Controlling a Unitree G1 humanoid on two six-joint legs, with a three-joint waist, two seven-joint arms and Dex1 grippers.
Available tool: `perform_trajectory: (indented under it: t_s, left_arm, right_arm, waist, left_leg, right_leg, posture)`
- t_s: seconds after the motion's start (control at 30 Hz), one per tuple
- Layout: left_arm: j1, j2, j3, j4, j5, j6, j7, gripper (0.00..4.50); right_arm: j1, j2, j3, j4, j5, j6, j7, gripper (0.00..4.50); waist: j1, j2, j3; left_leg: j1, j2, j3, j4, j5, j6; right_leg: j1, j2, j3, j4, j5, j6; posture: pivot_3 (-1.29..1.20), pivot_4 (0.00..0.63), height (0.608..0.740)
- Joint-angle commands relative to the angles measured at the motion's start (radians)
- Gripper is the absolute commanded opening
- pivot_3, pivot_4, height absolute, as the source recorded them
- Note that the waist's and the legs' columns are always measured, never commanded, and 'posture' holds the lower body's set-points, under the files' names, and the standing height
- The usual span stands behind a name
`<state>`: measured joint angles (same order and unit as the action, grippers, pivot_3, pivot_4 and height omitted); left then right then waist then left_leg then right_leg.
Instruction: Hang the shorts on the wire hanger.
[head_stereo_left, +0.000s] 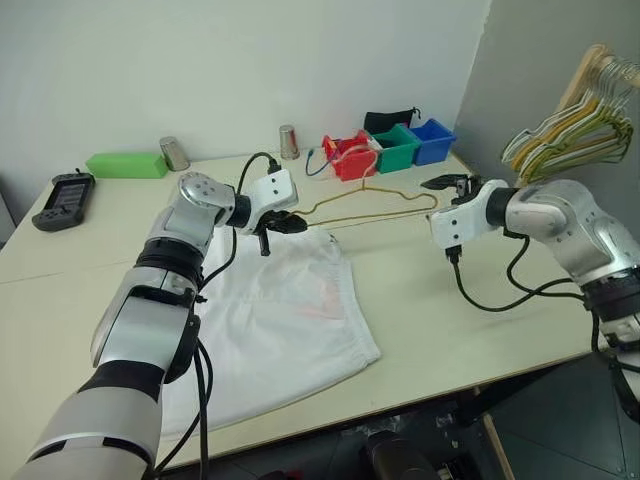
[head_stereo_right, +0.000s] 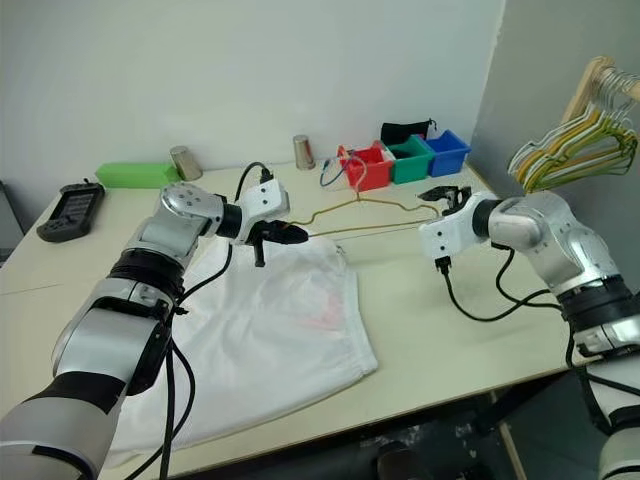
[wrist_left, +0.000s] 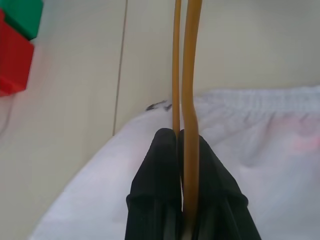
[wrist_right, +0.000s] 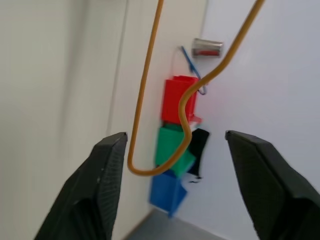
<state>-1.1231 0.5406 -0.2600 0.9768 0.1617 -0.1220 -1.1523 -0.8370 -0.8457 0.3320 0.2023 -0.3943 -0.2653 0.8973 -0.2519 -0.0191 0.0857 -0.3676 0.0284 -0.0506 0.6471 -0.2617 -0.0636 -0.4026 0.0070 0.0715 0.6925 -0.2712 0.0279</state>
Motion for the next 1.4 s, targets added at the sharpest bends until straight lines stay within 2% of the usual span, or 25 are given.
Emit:
perform_trajectory:
  t_s: [0.03,0.07,0.13,0.23,0.33,0.5,0.8,1.0,1.17,1.4]
  left_arm:
    - [-0.004,0.002,0.004,-0.002,0.029,-0.087,0.085,0.0]
    - [0.003,0.002,0.004,-0.011,0.037,-0.114,0.111,0.0]
    - [0.015,0.007,-0.001,-0.029,0.052,-0.166,0.144,0.0]
    - [0.039,0.004,0.016,-0.089,0.039,-0.215,0.176,0.0]
    - [0.064,0.003,0.012,-0.161,0.047,-0.257,0.209,0.0]
    - [0.092,-0.005,0.01,-0.272,0.038,-0.23,0.216,0.0]
    - [0.144,0.016,0.016,-0.363,0.043,-0.188,0.217,0.0]
    - [0.147,0.02,0.014,-0.373,0.041,-0.173,0.216,0.0]
    - [0.135,0.016,0.013,-0.369,0.041,-0.173,0.218,0.0]
    - [0.132,0.017,0.006,-0.361,0.049,-0.182,0.216,0.0]
  right_arm:
    - [0.004,0.003,-0.093,-0.184,0.139,0.277,0.142,4.33]
    - [-0.003,0.022,-0.105,-0.207,0.155,0.357,0.149,4.48]
    - [-0.017,0.051,-0.121,-0.232,0.178,0.489,0.157,4.48]
    - [-0.028,0.053,-0.109,-0.206,0.156,0.549,0.159,4.48]
    - [-0.038,0.05,-0.073,-0.147,0.118,0.559,0.15,4.48]
    - [-0.054,0.069,-0.035,-0.048,0.084,0.515,0.128,4.48]
    - [-0.122,0.092,-0.008,0.123,0.033,0.408,0.071,4.48]
    - [-0.139,0.101,-0.004,0.158,0.026,0.368,0.073,3.34]
    - [-0.136,0.11,-0.007,0.178,0.018,0.352,0.07,2.08]
    - [-0.128,0.096,-0.008,0.176,0.009,0.335,0.074,0.6]
  waist:
    - [0.0,0.0,0.0]
    - [-0.001,0.0,0.0]
    - [-0.001,0.0,0.0]
    - [0.002,0.0,0.0]
    - [0.004,0.0,0.0]
    - [0.004,0.0,0.0]
    - [0.001,0.0,0.0]
    - [0.007,0.0,0.0]
    - [0.007,0.0,0.0]
    - [0.006,0.0,0.0]
  left_leg:
    - [0.0,0.0,0.0,0.0,0.0,0.0]
    - [0.0,0.0,0.0,0.0,0.0,0.0]
    - [0.001,0.0,0.0,0.0,0.0,0.0]
    - [0.001,0.0,0.0,0.0,0.0,0.0]
    - [0.001,0.0,0.0,0.0,0.0,0.0]
    - [0.001,0.0,0.001,0.0,0.0,0.0]
    - [0.002,0.0,0.001,-0.001,0.0,0.0]
    - [0.002,0.0,0.001,0.0,0.0,0.0]
    - [0.002,0.0,0.001,0.0,0.0,0.0]
    - [0.002,0.0,0.001,0.0,0.0,0.0]
  right_leg:
    - [0.0,0.0,0.0,0.0,0.0,0.0]
    - [0.0,0.0,0.0,0.001,0.0,0.0]
    - [0.0,0.0,0.0,0.002,0.0,0.0]
    - [0.0,0.0,0.0,0.003,0.0,0.0]
    - [-0.001,0.0,0.0,0.002,0.0,0.0]
    - [-0.001,0.0,0.0,0.002,0.0,0.0]
    - [-0.001,0.0,0.0,0.003,0.0,0.0]
    - [-0.001,0.0,0.0,0.003,0.0,0.0]
    - [-0.001,0.0,0.0,0.003,0.0,0.0]
    - [-0.001,0.0,0.0,0.003,0.0,0.0]
  posture:
    - [-0.19,0.029,0.74]
    - [-0.19,0.029,0.74]
    - [-0.19,0.029,0.74]
    - [-0.19,0.029,0.74]
    - [-0.19,0.029,0.74]
    - [-0.17,0.028,0.74]
    - [-0.15,0.03,0.74]
    - [-0.15,0.031,0.74]
    - [-0.15,0.031,0.74]
    - [-0.15,0.031,0.74]
